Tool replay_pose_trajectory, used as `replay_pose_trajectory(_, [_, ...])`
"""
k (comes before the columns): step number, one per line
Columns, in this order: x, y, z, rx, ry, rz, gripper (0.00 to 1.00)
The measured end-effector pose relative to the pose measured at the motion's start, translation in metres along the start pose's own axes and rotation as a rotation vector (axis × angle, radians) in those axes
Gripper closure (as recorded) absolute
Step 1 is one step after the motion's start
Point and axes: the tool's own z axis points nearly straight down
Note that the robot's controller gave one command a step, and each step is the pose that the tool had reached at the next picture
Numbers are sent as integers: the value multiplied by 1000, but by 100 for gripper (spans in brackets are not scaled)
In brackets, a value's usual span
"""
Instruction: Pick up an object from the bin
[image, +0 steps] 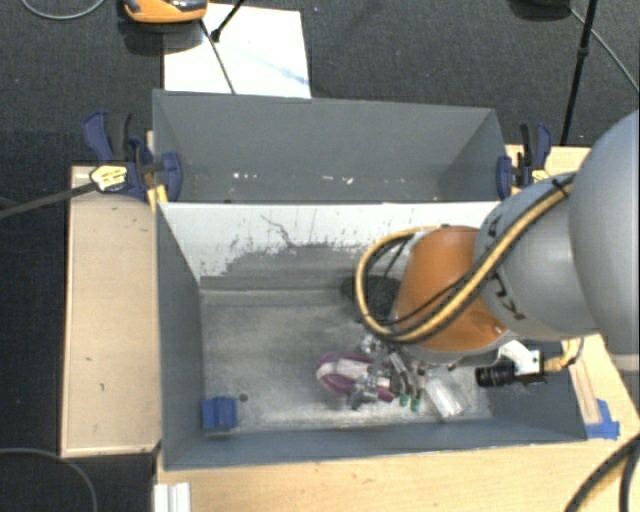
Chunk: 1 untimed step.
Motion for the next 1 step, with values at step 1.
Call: replay_pose_trajectory(1, [-2, 1, -79, -2, -4, -4, 100])
